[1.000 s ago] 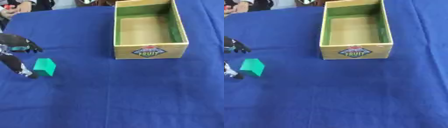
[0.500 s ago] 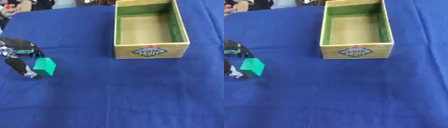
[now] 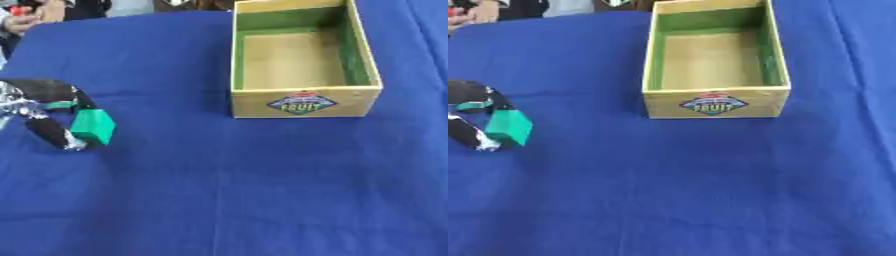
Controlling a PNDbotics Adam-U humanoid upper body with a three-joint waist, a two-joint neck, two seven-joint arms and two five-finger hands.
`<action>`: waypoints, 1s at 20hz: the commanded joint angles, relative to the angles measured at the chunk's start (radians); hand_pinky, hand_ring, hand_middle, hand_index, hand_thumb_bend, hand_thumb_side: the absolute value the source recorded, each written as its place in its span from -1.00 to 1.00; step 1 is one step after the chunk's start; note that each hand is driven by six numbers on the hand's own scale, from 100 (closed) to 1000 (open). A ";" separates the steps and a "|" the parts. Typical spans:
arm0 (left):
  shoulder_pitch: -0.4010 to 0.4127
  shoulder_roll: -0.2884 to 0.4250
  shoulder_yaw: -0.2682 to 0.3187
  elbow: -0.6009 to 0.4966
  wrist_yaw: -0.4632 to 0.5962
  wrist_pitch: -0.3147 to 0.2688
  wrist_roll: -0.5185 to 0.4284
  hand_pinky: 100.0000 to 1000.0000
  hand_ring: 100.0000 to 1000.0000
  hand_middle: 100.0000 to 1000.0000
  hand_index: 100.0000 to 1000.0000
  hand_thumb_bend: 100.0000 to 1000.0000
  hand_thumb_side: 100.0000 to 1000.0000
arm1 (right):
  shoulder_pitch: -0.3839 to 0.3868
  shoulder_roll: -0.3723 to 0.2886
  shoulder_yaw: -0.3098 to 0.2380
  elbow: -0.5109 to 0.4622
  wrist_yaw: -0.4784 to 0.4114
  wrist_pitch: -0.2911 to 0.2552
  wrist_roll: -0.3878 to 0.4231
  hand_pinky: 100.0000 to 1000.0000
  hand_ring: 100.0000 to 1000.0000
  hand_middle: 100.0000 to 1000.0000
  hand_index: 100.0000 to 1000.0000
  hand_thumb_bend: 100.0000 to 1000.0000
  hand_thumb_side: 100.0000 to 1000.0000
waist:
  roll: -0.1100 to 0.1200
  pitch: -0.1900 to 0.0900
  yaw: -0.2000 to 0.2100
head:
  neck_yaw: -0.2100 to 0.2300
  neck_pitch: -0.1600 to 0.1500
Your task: Pick up objects on the table and place them in the box.
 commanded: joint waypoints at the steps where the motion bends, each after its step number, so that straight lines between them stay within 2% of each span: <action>1: -0.005 0.020 -0.004 0.012 -0.013 -0.006 0.020 -0.46 0.03 -0.03 0.44 -0.50 0.19 | -0.010 -0.010 -0.004 -0.016 -0.003 -0.001 0.000 0.44 0.58 0.35 0.53 -1.00 0.83 | -0.004 -0.014 0.001 | 0.005 -0.007; 3: -0.005 0.017 -0.004 0.021 -0.009 -0.006 0.030 -0.63 -0.10 -0.17 0.30 -0.72 0.13 | -0.010 -0.010 -0.005 -0.016 -0.004 -0.002 -0.001 0.44 0.58 0.35 0.53 -1.00 0.83 | -0.004 -0.014 0.000 | 0.006 -0.008; 4: -0.006 0.016 -0.003 0.023 -0.005 -0.006 0.038 -0.70 -0.14 -0.25 0.17 -0.91 0.08 | -0.010 -0.010 -0.005 -0.016 -0.004 -0.002 -0.002 0.44 0.58 0.35 0.53 -1.00 0.83 | -0.005 -0.014 0.000 | 0.006 -0.008; 5: -0.007 0.015 0.000 0.022 0.000 -0.004 0.050 -0.76 -0.19 -0.32 0.05 -1.00 0.02 | -0.010 -0.011 -0.005 -0.016 -0.004 -0.001 -0.002 0.44 0.58 0.35 0.53 -1.00 0.83 | -0.005 -0.015 0.000 | 0.005 -0.009; 6: -0.008 0.015 0.003 0.018 0.006 -0.001 0.066 -0.77 -0.20 -0.33 0.03 -1.00 0.00 | -0.010 -0.011 -0.005 -0.016 -0.003 -0.001 -0.003 0.44 0.58 0.35 0.53 -1.00 0.83 | -0.006 -0.015 0.000 | 0.004 -0.010; 7: -0.011 0.015 0.009 0.014 0.011 0.006 0.082 -0.80 -0.22 -0.35 -0.17 -1.00 -0.15 | -0.010 -0.011 -0.005 -0.016 -0.003 -0.001 -0.004 0.44 0.58 0.35 0.53 -1.00 0.83 | -0.006 -0.016 0.000 | 0.004 -0.010; 9: -0.018 0.018 0.020 0.005 0.018 0.025 0.115 -0.81 -0.23 -0.35 -0.32 -1.00 -0.34 | -0.009 -0.011 -0.004 -0.016 -0.004 -0.001 -0.003 0.45 0.58 0.36 0.53 -1.00 0.83 | -0.006 -0.018 0.002 | 0.004 -0.011; 10: -0.023 0.022 0.025 -0.002 0.012 0.034 0.133 -0.84 -0.24 -0.36 -0.33 -1.00 -0.36 | -0.009 -0.011 -0.004 -0.016 -0.003 0.000 -0.003 0.45 0.58 0.36 0.53 -1.00 0.83 | -0.005 -0.019 0.002 | 0.004 -0.011; 11: -0.029 0.025 0.031 -0.010 0.002 0.041 0.152 -0.85 -0.25 -0.38 -0.41 -1.00 -0.47 | -0.008 -0.011 -0.004 -0.016 -0.003 0.000 -0.003 0.45 0.58 0.36 0.53 -1.00 0.83 | -0.005 -0.020 0.004 | 0.003 -0.011; 13: -0.042 0.030 0.046 -0.018 0.002 0.059 0.183 -0.87 -0.26 -0.38 -0.43 -1.00 -0.62 | -0.006 -0.012 -0.004 -0.016 -0.003 0.002 -0.002 0.45 0.58 0.36 0.53 -1.00 0.82 | -0.004 -0.023 0.006 | 0.002 -0.009; 17: -0.077 0.039 0.073 -0.053 -0.035 0.109 0.271 -0.95 -0.31 -0.41 -0.51 -1.00 -0.58 | -0.001 -0.012 -0.004 -0.016 -0.002 0.003 -0.001 0.45 0.58 0.36 0.54 -1.00 0.83 | -0.002 -0.029 0.011 | -0.002 -0.004; 20: -0.100 0.036 0.076 -0.089 -0.062 0.124 0.304 -0.98 -0.32 -0.44 -0.56 -1.00 -0.58 | 0.001 -0.013 -0.005 -0.016 -0.002 0.004 -0.001 0.45 0.58 0.36 0.54 -1.00 0.82 | 0.000 -0.031 0.012 | -0.002 -0.002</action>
